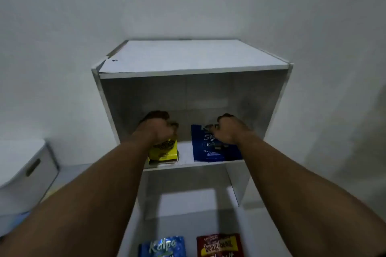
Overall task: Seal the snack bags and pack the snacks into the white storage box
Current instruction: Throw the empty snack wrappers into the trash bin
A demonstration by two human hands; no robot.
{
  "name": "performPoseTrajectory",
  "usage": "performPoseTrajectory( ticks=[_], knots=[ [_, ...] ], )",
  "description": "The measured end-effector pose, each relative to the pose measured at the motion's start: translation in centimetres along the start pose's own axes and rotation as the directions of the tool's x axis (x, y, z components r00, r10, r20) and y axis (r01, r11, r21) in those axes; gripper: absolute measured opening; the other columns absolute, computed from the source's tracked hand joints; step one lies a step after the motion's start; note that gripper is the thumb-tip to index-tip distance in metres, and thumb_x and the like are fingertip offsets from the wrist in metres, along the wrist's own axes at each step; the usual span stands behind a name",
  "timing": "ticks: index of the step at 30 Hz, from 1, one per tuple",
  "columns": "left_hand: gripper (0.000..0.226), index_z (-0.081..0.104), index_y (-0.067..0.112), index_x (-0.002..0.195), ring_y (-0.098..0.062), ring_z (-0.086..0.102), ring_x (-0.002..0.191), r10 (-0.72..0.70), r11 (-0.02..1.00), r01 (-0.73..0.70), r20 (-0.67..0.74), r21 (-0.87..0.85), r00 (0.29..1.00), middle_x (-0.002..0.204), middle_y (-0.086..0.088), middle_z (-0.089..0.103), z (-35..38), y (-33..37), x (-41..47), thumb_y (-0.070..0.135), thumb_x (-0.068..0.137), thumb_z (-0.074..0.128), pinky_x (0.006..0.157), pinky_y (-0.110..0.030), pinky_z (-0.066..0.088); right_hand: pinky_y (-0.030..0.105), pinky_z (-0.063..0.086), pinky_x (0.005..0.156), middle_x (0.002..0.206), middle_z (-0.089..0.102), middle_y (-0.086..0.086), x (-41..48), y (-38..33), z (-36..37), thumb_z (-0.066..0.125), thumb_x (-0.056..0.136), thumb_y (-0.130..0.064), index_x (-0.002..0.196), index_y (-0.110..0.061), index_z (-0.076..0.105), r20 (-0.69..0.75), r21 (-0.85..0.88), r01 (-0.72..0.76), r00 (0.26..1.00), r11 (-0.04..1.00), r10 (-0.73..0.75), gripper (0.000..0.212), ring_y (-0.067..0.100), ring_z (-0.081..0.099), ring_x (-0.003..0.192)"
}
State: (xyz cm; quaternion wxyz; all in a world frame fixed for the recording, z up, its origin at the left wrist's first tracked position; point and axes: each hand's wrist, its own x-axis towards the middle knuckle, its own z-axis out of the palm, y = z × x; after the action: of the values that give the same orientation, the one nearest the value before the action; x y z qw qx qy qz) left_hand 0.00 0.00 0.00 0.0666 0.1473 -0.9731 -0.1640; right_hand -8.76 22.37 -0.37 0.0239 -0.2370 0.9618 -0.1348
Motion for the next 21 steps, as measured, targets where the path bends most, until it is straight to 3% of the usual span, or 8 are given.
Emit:
performPoseTrajectory(
  ticks=[3,7,12,14,16,18,21],
  knots=[
    [0.049,0.061,0.019,0.123,-0.029,0.057,0.109,-0.027,0.994,0.027,-0.001,0.105,1.0,0.124,-0.01,0.06,1.5,-0.4,0.5,0.05,0.086,0.055,0.087,-0.033,0.05,0.031,0.052,0.075,0.107,0.063,0.012,1.1,1.1,2.2,0.052,0.095,-0.05,0.111,-0.008,0.062,0.094,-0.063,-0.013,0.995,0.998,0.019,0.045,0.023,0.06,0.088],
    [0.043,0.068,0.017,0.105,-0.029,0.065,0.09,-0.092,0.991,0.09,0.015,0.101,0.996,0.103,-0.011,0.068,3.5,-0.8,0.4,0.052,0.086,0.052,0.082,-0.037,0.057,0.036,0.055,0.086,0.11,0.067,0.011,1.3,1.9,4.1,0.053,0.095,-0.052,0.118,-0.008,0.061,0.164,-0.053,-0.039,0.985,0.998,0.047,0.051,0.025,0.063,0.096],
    [0.067,0.055,0.023,0.119,-0.03,0.061,0.098,-0.26,0.962,0.258,0.012,0.087,0.966,0.11,-0.008,0.06,4.1,-1.7,0.9,0.071,0.073,0.049,0.085,-0.043,0.056,0.039,0.053,0.093,0.116,0.065,0.01,1.7,1.8,3.9,0.05,0.091,-0.062,0.123,-0.012,0.059,0.177,-0.128,-0.047,0.982,0.991,0.07,0.06,0.027,0.061,0.102],
    [0.071,0.057,0.018,0.117,-0.028,0.065,0.091,-0.327,0.945,0.326,0.045,0.013,0.944,0.104,-0.008,0.066,4.0,-1.6,0.7,0.074,0.073,0.054,0.083,-0.04,0.056,0.04,0.052,0.095,0.121,0.063,0.009,2.2,1.9,3.7,0.052,0.087,-0.068,0.128,-0.013,0.057,0.212,-0.138,-0.07,0.972,0.988,0.099,0.068,0.027,0.06,0.106],
    [0.078,0.053,0.014,0.122,-0.029,0.066,0.097,-0.394,0.914,0.397,0.05,-0.086,0.918,0.11,-0.008,0.067,3.9,-1.5,0.7,0.073,0.072,0.062,0.085,-0.037,0.055,0.04,0.051,0.097,0.124,0.06,0.009,2.6,1.9,3.4,0.059,0.081,-0.071,0.132,-0.015,0.053,0.216,-0.132,-0.09,0.969,0.987,0.118,0.076,0.027,0.058,0.11],
    [0.084,0.047,0.012,0.129,-0.03,0.063,0.108,-0.433,0.886,0.431,0.03,-0.172,0.901,0.121,-0.009,0.063,3.8,-1.5,0.8,0.068,0.071,0.071,0.089,-0.037,0.053,0.043,0.047,0.101,0.134,0.052,0.012,3.1,1.7,3.3,0.069,0.075,-0.067,0.141,-0.017,0.043,0.182,-0.096,-0.113,0.975,0.989,0.129,0.087,0.031,0.049,0.12],
    [0.09,0.045,0.01,0.129,-0.031,0.06,0.115,-0.482,0.845,0.474,0.034,-0.248,0.876,0.128,-0.013,0.06,3.7,-1.4,0.8,0.062,0.065,0.08,0.09,-0.035,0.052,0.049,0.035,0.11,0.153,0.032,0.019,3.7,1.3,2.9,0.083,0.071,-0.052,0.155,-0.02,0.012,0.192,-0.004,-0.181,0.965,0.983,0.178,0.115,0.039,0.027,0.14]
  ],
)
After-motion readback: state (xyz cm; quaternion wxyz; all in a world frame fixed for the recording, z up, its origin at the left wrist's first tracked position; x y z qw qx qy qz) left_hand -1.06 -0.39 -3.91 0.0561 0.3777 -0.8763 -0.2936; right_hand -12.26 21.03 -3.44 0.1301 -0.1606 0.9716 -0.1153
